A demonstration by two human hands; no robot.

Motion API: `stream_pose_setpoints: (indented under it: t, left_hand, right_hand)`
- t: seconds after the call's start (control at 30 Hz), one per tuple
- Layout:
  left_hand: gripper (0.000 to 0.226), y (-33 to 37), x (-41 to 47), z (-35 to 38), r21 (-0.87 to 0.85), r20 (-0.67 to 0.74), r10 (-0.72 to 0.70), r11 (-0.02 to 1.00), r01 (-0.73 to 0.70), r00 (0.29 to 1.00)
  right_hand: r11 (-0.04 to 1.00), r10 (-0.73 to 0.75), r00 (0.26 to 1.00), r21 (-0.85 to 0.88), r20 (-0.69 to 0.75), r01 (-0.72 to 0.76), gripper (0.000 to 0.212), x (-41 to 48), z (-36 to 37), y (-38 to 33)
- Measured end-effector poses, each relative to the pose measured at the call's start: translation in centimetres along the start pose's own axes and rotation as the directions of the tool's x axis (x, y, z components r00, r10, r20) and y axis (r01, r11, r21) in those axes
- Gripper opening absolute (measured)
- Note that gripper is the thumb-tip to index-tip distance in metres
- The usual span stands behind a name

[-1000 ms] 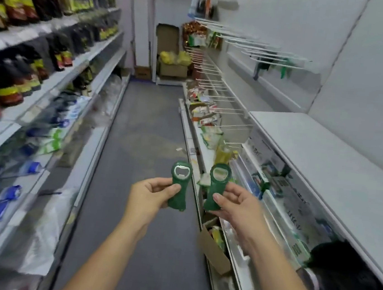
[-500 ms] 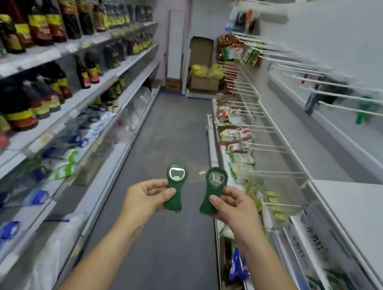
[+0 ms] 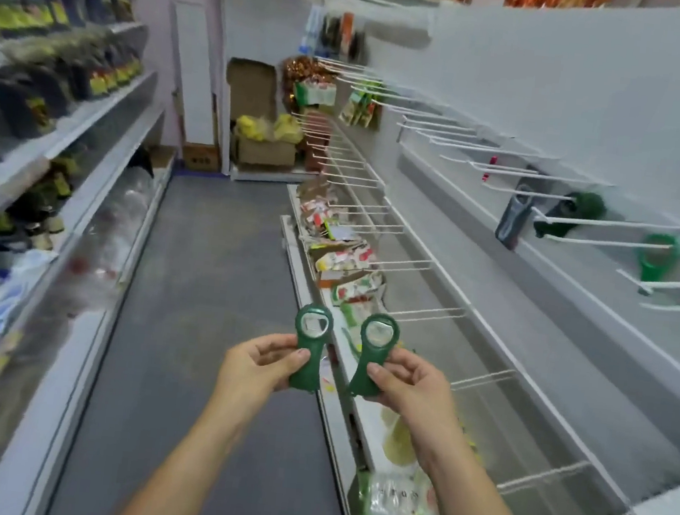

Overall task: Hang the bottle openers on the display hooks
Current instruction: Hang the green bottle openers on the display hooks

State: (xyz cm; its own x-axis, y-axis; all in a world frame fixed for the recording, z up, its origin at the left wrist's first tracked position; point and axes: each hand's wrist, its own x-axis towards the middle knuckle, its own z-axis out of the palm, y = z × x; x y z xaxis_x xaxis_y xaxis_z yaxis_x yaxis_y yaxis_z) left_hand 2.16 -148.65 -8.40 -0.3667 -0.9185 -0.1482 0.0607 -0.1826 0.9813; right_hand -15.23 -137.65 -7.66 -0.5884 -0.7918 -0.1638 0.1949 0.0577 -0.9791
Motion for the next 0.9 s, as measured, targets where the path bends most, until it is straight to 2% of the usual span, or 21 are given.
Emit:
stream_pose_setpoints:
  t: [0.2, 0.3, 0.53, 0.63, 0.77, 0.9]
  left_hand:
    - [0.018, 1.5, 12.2, 3.4, 0.071, 0.129, 0.001, 0.997, -0.011, 0.992]
    - [0.017, 2.7, 16.9, 5.1, 0.11, 0.166, -0.009, 0.994, -0.009, 0.986]
    - [0.02, 3.8, 25.8, 11.0, 0.193, 0.355, -0.049, 0.981, -0.022, 0.933]
    - [0.026, 2.9, 28.0, 14.9, 0.214, 0.498, -0.11, 0.977, 0.002, 0.86]
    - [0.019, 1.5, 29.2, 19.3, 0.211, 0.682, -0.155, 0.977, 0.01, 0.715]
    - [0.022, 1.4, 29.7, 21.1, 0.213, 0.796, -0.181, 0.977, 0.013, 0.577]
  right_hand:
    - [1.0, -0.013, 0.996, 0.027, -0.084, 0.016, 0.018, 11.3, -0.3, -0.3]
    - [0.999, -0.007, 0.989, 0.049, -0.145, 0.015, 0.025, 15.9, -0.5, -1.2]
    - [0.994, 0.009, 0.948, 0.103, -0.319, 0.025, 0.023, 20.9, -3.0, -2.4]
    - [0.994, 0.002, 0.885, 0.093, -0.465, 0.047, 0.019, 20.8, -5.1, -2.2]
    - [0.992, -0.021, 0.733, 0.075, -0.68, 0.097, 0.017, 18.5, -6.6, -2.0]
    - [0.985, -0.016, 0.612, 0.092, -0.79, 0.145, 0.014, 16.1, -5.4, -2.7]
